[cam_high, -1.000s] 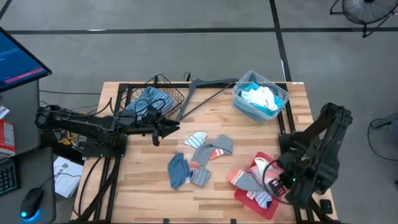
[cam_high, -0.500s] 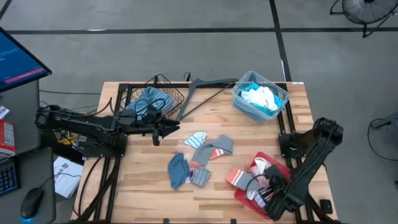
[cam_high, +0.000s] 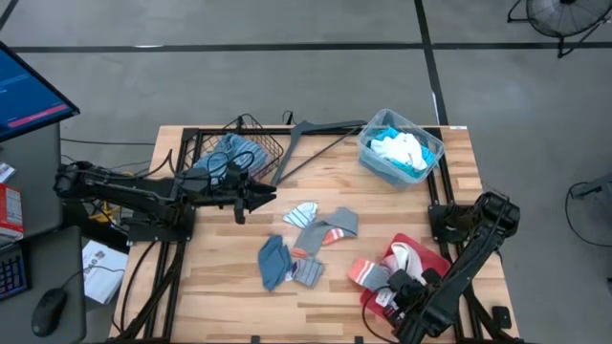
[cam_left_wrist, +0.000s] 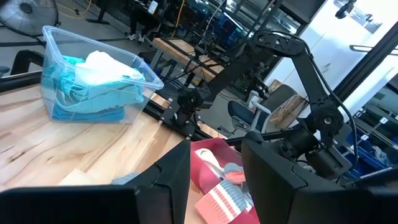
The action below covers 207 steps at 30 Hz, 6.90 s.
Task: Pick & Place Cloths
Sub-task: Put the left gray sock into the red bin, then put the white patterned sock into the red bin
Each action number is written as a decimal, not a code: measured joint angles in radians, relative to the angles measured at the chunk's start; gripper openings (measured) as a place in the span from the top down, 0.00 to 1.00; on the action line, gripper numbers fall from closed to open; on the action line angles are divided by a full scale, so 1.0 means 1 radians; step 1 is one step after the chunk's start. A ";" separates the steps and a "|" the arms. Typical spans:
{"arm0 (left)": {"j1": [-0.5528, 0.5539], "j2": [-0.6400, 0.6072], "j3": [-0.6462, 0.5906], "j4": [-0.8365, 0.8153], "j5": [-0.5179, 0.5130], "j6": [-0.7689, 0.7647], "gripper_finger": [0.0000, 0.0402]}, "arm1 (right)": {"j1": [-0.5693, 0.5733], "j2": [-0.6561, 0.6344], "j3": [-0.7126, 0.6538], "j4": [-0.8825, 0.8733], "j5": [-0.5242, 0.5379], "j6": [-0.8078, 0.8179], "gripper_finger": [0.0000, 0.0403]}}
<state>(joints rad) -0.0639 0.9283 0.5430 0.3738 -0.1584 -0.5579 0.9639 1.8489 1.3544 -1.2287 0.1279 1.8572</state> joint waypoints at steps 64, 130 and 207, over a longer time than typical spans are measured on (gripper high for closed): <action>-0.002 0.000 0.000 -0.001 0.063 -0.004 0.68 | -0.614 -0.128 -0.293 0.500 -0.400 -1.105 0.61; -0.035 0.026 0.000 -0.170 0.190 0.328 0.45 | -0.070 -0.368 -0.389 0.276 -0.123 -0.181 0.33; 0.004 0.315 0.100 -0.093 0.081 0.235 0.99 | -0.589 -0.455 -0.388 1.025 0.342 -1.094 0.23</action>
<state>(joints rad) -0.0597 1.2431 0.6434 0.2805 -0.0770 -0.3231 0.3744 1.3936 0.9665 -0.2034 0.4695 0.7631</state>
